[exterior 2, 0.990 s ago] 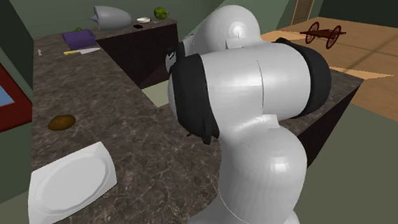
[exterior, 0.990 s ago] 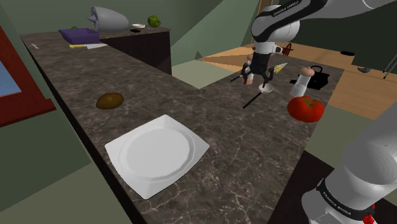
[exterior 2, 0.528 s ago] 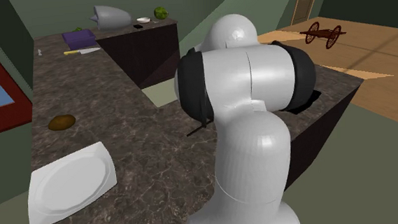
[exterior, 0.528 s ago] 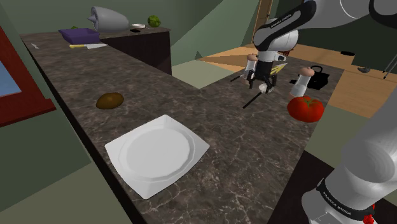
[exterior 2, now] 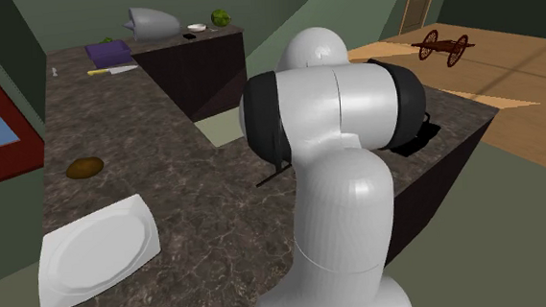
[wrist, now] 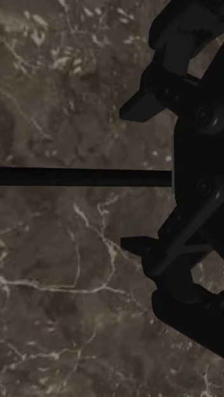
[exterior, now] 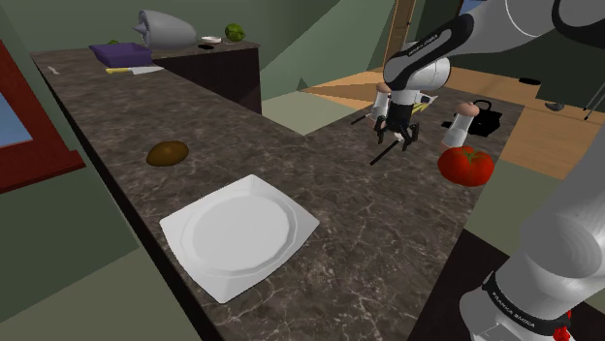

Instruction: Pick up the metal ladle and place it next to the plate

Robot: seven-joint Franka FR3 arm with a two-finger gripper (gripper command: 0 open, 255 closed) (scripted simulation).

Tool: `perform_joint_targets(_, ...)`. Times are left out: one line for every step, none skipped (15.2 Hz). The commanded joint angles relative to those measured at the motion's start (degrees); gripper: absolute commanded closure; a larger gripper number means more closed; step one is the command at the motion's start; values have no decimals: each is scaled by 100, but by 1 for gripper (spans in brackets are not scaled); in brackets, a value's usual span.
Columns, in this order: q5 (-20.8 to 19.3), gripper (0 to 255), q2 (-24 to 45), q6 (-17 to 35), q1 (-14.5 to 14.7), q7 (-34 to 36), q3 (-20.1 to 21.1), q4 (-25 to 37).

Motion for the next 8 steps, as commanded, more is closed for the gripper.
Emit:
perform_joint_targets(1,0,3,10,-2,-3,-1,-5)
perform_joint_targets(1,0,3,10,-2,-3,-1,-5)
perform_joint_targets(1,0,3,10,-2,-3,-1,-5)
perform_joint_targets(1,0,3,10,-2,-3,-1,-5)
perform_joint_targets(0,0,3,10,-1,-3,-1,-4)
perform_joint_targets(0,255,3,10,-1,-3,-1,-4)
perform_joint_targets(0,255,3,10,-1,-3,-1,-4)
perform_joint_targets(0,255,3,10,-1,-3,-1,-4)
